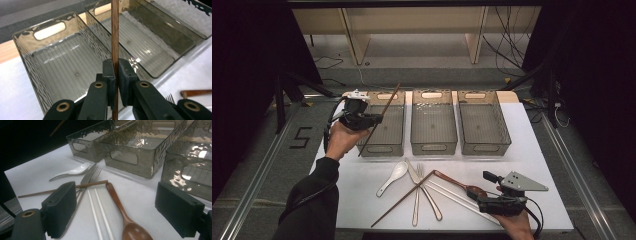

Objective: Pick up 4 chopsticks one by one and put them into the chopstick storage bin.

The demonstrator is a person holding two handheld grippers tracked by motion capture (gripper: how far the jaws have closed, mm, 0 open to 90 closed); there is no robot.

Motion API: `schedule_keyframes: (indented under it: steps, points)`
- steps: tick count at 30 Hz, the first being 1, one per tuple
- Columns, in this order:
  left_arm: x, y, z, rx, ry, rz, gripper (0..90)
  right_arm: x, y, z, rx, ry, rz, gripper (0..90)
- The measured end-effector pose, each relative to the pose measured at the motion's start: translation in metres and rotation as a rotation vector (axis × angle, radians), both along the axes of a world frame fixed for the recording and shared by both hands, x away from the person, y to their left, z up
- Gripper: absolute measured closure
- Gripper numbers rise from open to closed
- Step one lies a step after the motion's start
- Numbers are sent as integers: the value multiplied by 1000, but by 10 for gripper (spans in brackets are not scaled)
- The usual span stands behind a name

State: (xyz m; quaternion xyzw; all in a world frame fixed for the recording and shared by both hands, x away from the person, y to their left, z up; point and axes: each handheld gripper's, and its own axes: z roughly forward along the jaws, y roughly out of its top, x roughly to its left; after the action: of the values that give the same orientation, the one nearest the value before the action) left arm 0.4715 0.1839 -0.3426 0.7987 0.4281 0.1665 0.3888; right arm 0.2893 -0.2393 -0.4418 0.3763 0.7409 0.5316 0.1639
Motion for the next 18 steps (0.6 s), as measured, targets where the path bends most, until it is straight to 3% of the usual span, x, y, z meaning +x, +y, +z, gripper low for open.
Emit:
schedule_keyframes:
  steps: [12,18]
  points:
    - [25,-2,-1,4,-12,22,840,0,0,0,0,1,3,184]
    - [38,3,-6,-19,-23,46,840,0,-1,-1,3,2,3,184]
